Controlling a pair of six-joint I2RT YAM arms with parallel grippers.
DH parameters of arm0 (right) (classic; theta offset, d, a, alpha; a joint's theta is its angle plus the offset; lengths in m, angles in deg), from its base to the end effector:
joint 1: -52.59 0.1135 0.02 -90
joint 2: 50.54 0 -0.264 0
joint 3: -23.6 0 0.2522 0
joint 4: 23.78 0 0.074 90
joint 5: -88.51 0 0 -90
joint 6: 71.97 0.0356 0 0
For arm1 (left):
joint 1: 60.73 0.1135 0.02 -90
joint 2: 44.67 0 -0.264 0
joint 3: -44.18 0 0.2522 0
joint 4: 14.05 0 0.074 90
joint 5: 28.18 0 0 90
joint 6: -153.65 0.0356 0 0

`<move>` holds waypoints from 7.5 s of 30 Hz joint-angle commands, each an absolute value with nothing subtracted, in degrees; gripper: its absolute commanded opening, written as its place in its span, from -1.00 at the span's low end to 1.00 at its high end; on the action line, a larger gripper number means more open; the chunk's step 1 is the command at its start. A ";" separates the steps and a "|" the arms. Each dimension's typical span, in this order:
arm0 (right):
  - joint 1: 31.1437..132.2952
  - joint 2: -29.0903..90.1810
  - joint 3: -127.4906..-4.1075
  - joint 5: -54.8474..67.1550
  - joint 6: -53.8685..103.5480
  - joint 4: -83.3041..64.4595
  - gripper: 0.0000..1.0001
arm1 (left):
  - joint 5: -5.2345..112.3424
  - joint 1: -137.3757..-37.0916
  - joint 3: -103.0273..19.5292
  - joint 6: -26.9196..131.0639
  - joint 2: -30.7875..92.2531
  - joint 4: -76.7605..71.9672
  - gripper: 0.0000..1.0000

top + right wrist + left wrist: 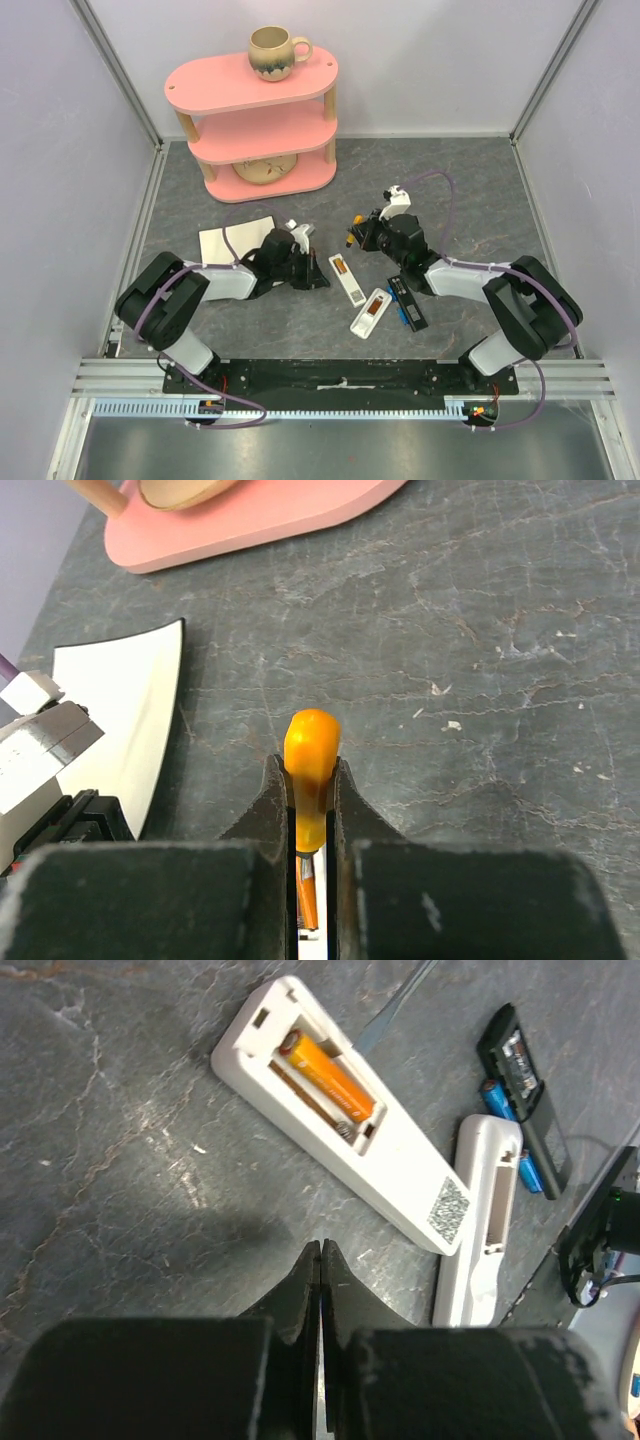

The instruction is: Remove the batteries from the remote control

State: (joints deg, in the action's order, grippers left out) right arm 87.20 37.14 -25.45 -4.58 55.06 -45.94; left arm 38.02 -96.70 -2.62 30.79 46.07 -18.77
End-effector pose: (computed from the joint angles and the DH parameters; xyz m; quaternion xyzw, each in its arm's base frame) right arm 0.2574 0.1753 0.1888 0.0330 0.8003 0.3326 0.4978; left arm 0.2243 -0.1805 0.1351 0.1124 0.8813 -0.3908 0.2408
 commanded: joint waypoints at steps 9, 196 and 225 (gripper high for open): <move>92.49 39.99 -29.27 -15.29 47.47 -44.39 -1.00 | 39.58 -96.15 -6.23 33.86 50.77 -18.31 -0.96; 78.96 -4.66 -3.26 3.61 45.80 -33.92 -1.00 | 82.12 -139.66 -11.24 49.41 52.53 2.34 0.21; 80.10 -4.39 -1.06 -4.21 47.56 -25.75 -1.00 | 79.57 -138.96 -13.35 52.14 56.31 -0.03 -0.67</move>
State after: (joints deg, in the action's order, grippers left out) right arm 79.86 -2.66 -1.43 -0.82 46.97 -27.54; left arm 81.19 -139.45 -16.04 49.67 53.82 -6.53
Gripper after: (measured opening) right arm 0.067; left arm 0.484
